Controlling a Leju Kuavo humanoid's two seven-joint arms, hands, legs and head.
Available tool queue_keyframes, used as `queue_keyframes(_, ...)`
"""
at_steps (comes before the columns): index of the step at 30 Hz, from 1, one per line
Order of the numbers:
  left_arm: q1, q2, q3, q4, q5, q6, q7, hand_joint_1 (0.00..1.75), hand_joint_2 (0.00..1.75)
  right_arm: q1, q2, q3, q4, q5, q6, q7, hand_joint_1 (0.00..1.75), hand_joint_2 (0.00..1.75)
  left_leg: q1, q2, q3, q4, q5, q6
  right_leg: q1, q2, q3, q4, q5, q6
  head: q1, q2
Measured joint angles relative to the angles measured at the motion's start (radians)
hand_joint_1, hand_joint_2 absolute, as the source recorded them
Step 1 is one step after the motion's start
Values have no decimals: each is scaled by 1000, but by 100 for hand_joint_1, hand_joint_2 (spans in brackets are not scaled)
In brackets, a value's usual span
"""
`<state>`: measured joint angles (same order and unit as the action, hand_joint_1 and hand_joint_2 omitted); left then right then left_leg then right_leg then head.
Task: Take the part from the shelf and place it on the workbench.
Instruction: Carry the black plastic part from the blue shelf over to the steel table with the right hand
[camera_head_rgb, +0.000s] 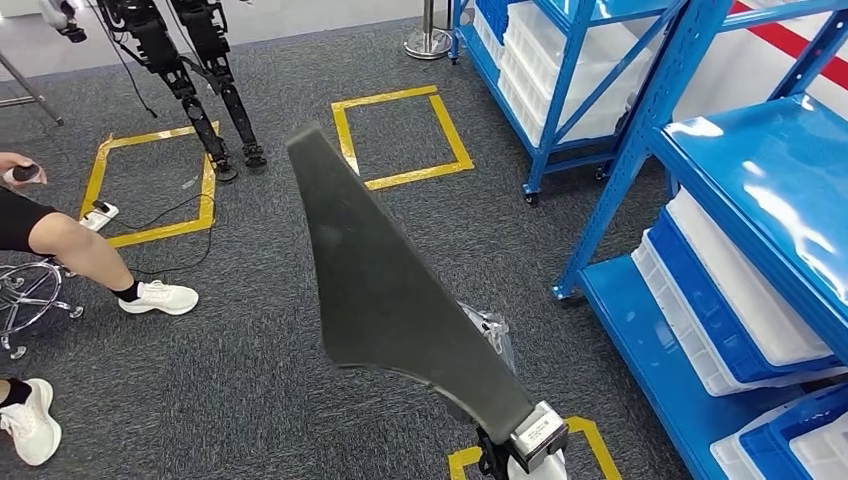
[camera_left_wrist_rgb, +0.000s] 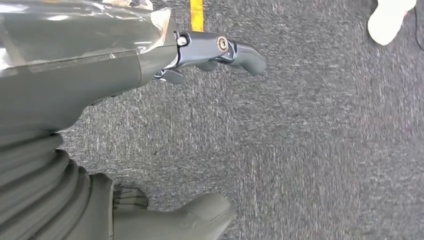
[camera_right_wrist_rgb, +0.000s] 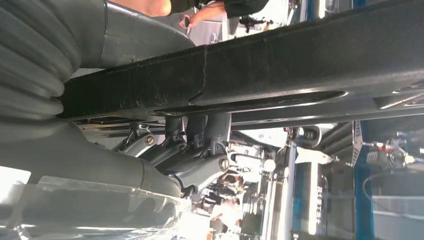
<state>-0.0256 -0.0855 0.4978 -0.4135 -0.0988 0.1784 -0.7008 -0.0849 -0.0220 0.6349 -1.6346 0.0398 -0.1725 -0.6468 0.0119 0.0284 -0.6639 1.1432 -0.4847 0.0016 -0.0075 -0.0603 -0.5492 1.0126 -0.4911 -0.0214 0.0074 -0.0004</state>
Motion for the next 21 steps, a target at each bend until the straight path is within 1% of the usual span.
queue_keyframes(1, -2, 0, 0, 0, 0, 0, 0, 0, 175, -1, 0, 0, 0, 2, 0, 0, 175, 175, -4, 18, 32, -62, 20, 5, 4, -8, 2, 0, -2, 3, 1, 0)
queue_keyframes(2, -5, 0, 0, 0, 0, -1, 0, 0, 175, -1, 0, 0, 0, 3, 1, 1, 175, 175, -9, 32, 53, -102, 30, 11, 7, -16, 3, 0, -4, 7, 1, 0)
queue_keyframes(3, -8, 0, -1, 0, 0, -1, 0, 0, 175, -2, -1, 0, 0, 5, 1, 2, 175, 175, -14, 36, 59, -119, 29, 16, 9, -24, 4, 0, -6, 11, 2, 0)
queue_keyframes(4, -9, 0, -1, 0, -1, -1, 0, 0, 175, -3, -1, 0, 0, 6, 1, 4, 175, 175, -17, 25, 58, -120, 30, 21, 11, -33, 5, -1, -7, 15, 2, 0)
queue_keyframes(5, -9, 0, -1, 0, -1, -1, 0, 0, 175, -5, 0, 0, 0, 8, 1, 4, 175, 175, -16, 13, 59, -124, 33, 27, 11, -38, 7, -1, -10, 20, 2, 0)
queue_keyframes(6, -9, -1, -1, 0, -1, -1, 0, 0, 175, -7, 1, -1, 0, 10, 2, 5, 175, 175, -14, 4, 63, -129, 36, 32, 11, -31, 7, 4, -14, 24, 3, 0)
queue_keyframes(7, -10, -1, -1, 0, -1, -1, 0, 0, 175, -9, 1, -1, 0, 11, 2, 5, 175, 175, -11, -5, 67, -134, 40, 39, 10, -13, 0, 24, -26, 27, 3, 0)
queue_keyframes(8, -11, -2, -1, 0, 0, -1, 0, 0, 175, -11, 1, -2, 0, 12, 2, 6, 175, 175, -7, -15, 70, -139, 44, 44, 9, 10, -17, 63, -45, 27, 5, 0)
queue_keyframes(9, -13, -3, -1, 0, 0, -1, 0, 0, 175, -12, 0, -3, 1, 13, 2, 6, 175, 175, -6, -25, 70, -140, 45, 47, 5, 34, -46, 124, -72, 24, 7, 0)
queue_keyframes(10, -14, -3, -1, 0, 0, -1, 0, 0, 175, -11, -2, -4, 2, 13, 2, 7, 175, 175, -5, -38, 69, -139, 46, 49, 3, 47, -81, 194, -100, 22, 9, 0)
queue_keyframes(11, -14, -3, -1, 0, 0, -1, 0, 0, 175, -10, -4, -5, 3, 14, 2, 7, 175, 175, -5, -51, 69, -139, 46, 49, 1, 51, -113, 254, -119, 22, 11, 0)
queue_keyframes(12, -13, -3, -1, 1, 0, -2, 0, 0, 175, -8, -7, -5, 4, 14, 2, 7, 175, 175, -5, -64, 68, -139, 46, 49, -1, 53, -132, 287, -125, 27, 11, 0)
queue_keyframes(13, -11, -4, -1, 1, 0, -2, 0, 0, 175, -8, -8, -5, 5, 14, 2, 8, 175, 175, -4, -76, 69, -138, 46, 49, -4, 54, -131, 278, -112, 35, 11, 0)
queue_keyframes(14, -10, -4, -1, 1, 0, -2, 0, 0, 175, -8, -9, -5, 5, 15, 2, 8, 175, 175, -3, -90, 70, -138, 46, 48, -7, 58, -110, 229, -86, 45, 11, 0)
queue_keyframes(15, -10, -5, -1, 2, 0, -2, 0, 0, 175, -9, -11, -5, 5, 14, 2, 8, 175, 175, -3, -102, 71, -137, 46, 45, -12, 74, -77, 156, -54, 55, 11, 0)
queue_keyframes(16, -10, -5, -1, 2, 0, -2, 0, 0, 175, -11, -12, -5, 6, 13, 3, 9, 175, 175, -4, -114, 70, -134, 45, 40, -16, 93, -48, 88, -27, 60, 12, 0)
queue_keyframes(17, -10, -6, -1, 2, 0, -3, 0, 0, 175, -13, -13, -5, 6, 13, 4, 10, 175, 175, -5, -124, 68, -132, 45, 35, -19, 107, -25, 39, -8, 60, 12, 0)
queue_keyframes(18, -10, -6, -1, 2, 1, -3, 0, 0, 175, -14, -13, -5, 7, 12, 6, 12, 175, 175, -6, -133, 65, -131, 45, 28, -19, 117, -15, 14, 1, 57, 11, 0)
queue_keyframes(19, -9, -6, -1, 2, 1, -3, 0, 0, 175, -16, -13, -5, 7, 11, 7, 13, 175, 175, -6, -140, 61, -130, 46, 21, -17, 113, -13, 10, 4, 51, 10, 0)
queue_keyframes(20, -7, -6, -1, 2, 1, -4, 0, 0, 175, -17, -13, -5, 8, 10, 8, 14, 175, 175, -3, -147, 58, -131, 48, 15, -18, 104, -11, 9, 6, 44, 9, 0)
queue_keyframes(21, -5, -6, -1, 3, 1, -5, 0, 0, 175, -18, -12, -5, 8, 10, 9, 15, 175, 175, 0, -141, 55, -127, 46, 10, -18, 96, -10, 8, 9, 38, 9, 0)
